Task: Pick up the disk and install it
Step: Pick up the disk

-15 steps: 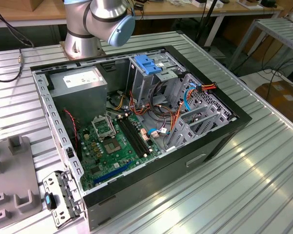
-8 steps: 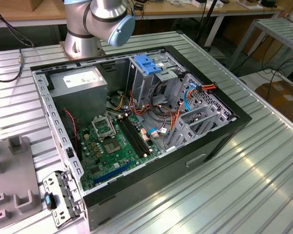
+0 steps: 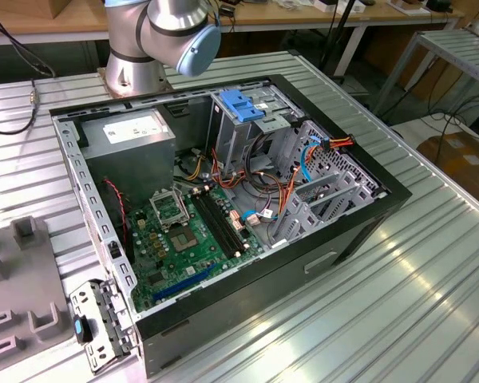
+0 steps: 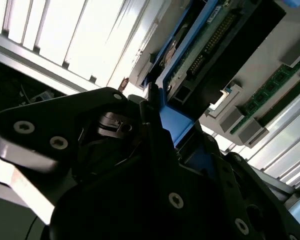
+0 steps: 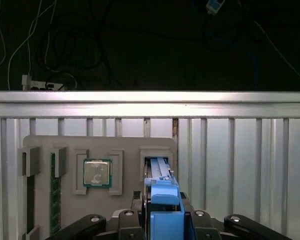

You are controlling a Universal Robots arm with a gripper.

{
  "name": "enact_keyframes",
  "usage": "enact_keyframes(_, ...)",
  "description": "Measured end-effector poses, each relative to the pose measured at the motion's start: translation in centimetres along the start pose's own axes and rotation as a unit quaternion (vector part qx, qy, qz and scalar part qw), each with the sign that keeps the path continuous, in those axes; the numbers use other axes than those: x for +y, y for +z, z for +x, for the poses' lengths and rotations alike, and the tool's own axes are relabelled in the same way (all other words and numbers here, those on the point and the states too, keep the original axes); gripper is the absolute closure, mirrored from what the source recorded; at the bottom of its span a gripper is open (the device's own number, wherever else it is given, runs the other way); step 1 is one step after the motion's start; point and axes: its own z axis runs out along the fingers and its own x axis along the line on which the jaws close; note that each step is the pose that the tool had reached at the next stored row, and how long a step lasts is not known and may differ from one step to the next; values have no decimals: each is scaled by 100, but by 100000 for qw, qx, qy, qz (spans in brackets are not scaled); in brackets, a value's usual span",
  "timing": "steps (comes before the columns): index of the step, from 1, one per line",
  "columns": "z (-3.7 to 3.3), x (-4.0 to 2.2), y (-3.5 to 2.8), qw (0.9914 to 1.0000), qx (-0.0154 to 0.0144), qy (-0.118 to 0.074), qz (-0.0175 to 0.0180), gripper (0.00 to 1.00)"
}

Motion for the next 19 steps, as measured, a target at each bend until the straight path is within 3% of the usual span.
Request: enact_keyframes(19,0,1,0,99999,4,354,-3,63)
